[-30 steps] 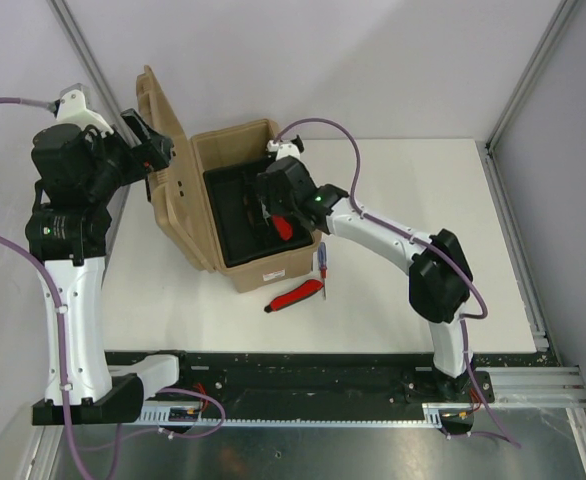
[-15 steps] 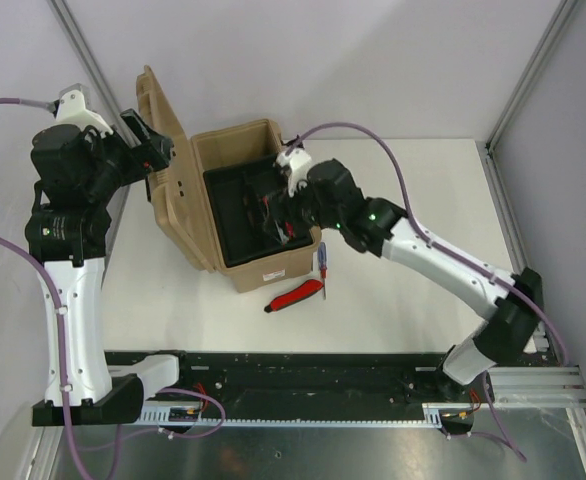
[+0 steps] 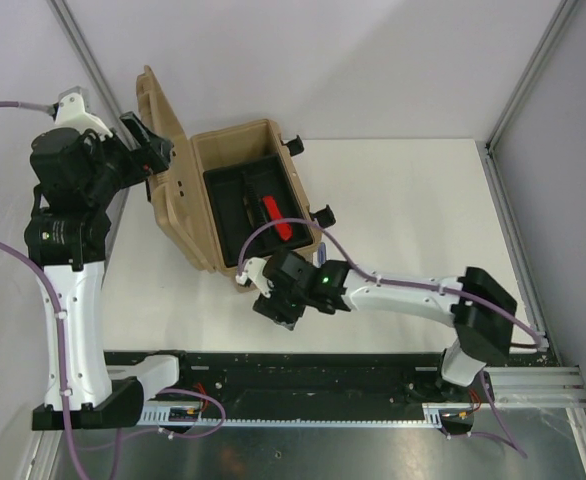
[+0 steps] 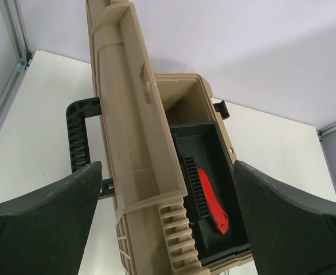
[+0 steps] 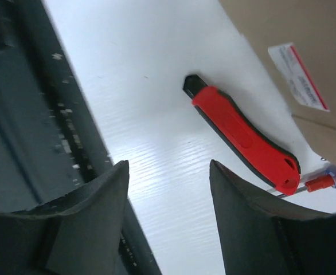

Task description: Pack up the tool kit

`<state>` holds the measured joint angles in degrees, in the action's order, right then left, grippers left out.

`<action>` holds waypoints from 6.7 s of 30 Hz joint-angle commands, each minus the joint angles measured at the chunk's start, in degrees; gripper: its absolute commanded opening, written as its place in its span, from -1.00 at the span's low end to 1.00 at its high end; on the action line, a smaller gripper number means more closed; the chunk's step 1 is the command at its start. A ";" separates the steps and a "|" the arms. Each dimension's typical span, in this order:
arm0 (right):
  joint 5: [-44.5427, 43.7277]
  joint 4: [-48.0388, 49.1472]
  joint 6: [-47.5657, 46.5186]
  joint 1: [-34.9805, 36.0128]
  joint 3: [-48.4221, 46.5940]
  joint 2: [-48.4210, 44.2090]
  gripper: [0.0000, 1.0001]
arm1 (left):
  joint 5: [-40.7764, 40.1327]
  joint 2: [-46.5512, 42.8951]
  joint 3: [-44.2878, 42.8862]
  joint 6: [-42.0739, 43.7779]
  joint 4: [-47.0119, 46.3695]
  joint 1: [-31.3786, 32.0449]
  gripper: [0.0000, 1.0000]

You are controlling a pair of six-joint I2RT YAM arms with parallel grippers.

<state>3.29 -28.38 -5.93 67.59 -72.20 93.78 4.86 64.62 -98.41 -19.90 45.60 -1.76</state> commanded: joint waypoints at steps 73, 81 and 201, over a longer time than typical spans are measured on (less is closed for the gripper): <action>-0.19 19.58 -4.63 -11.93 14.40 5.76 0.54 | -1.17 -3.31 1.21 1.65 -1.00 0.27 0.99; -2.11 24.32 -2.51 -10.95 18.04 7.03 0.55 | -0.97 -3.20 0.98 1.62 -1.01 0.31 0.99; -26.50 10.45 24.80 -20.50 -32.76 21.84 -0.20 | 16.69 -5.19 -5.79 5.18 -1.89 7.16 0.99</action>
<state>-20.23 -16.36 16.05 47.86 -100.84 115.44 19.33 60.14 -102.50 -16.23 45.30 4.21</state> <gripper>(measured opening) 0.413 0.994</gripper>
